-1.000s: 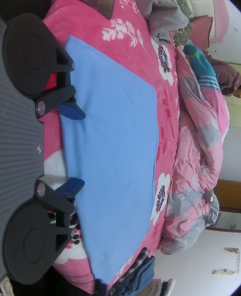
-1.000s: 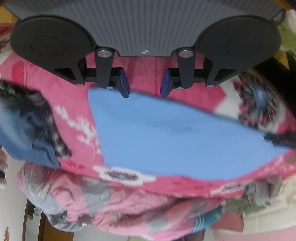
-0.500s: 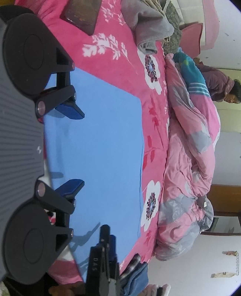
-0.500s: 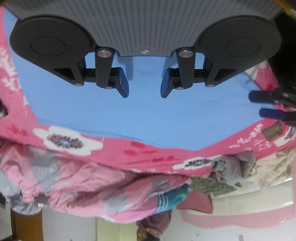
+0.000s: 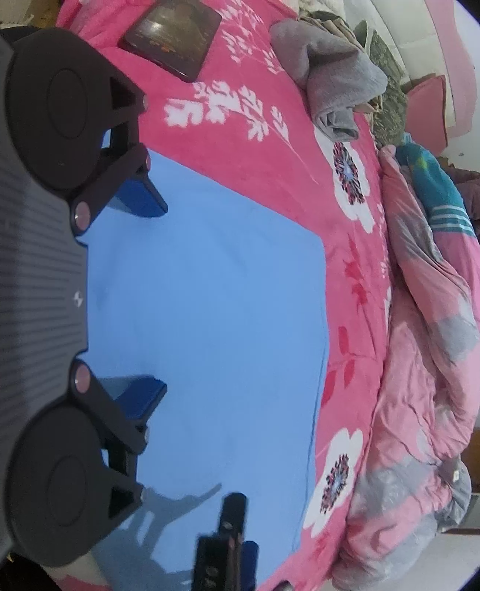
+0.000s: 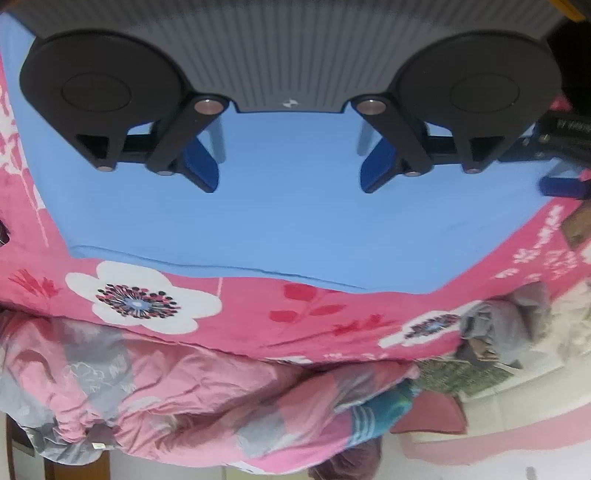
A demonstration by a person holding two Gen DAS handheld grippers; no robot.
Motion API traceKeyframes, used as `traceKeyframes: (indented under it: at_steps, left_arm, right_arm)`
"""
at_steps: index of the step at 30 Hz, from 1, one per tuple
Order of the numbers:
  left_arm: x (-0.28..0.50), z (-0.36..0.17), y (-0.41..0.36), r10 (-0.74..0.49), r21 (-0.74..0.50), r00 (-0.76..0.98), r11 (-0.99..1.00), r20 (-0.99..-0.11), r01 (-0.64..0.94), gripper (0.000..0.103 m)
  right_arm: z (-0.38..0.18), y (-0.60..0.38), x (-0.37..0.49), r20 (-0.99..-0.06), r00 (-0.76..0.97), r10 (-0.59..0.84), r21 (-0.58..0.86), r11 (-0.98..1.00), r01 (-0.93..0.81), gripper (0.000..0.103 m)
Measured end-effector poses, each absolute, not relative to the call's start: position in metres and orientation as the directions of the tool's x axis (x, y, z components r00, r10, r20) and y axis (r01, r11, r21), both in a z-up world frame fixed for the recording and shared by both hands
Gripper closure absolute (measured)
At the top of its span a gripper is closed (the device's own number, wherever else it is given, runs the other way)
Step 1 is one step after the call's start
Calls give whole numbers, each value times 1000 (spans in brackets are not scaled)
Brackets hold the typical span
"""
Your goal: Fold clothes
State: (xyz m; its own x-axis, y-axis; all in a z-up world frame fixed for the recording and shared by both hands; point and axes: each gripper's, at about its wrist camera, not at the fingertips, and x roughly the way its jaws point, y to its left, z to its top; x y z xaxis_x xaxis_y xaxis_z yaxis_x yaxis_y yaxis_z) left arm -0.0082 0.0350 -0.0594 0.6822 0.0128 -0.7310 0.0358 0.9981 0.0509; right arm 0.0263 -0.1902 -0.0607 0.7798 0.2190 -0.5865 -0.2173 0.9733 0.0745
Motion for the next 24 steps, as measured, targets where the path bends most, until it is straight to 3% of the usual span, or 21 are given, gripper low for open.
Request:
traceKeyframes:
  at_steps: [7, 24]
  left_arm:
    - [-5, -62, 28, 40, 69, 659, 997, -751, 19, 0]
    - [-2, -62, 17, 95, 113, 638, 993, -764, -12, 0]
  right_arm:
    - [-85, -174, 34, -630, 755, 185, 10, 973, -230, 1]
    - [-84, -175, 36, -645, 741, 186, 40, 977, -211, 1]
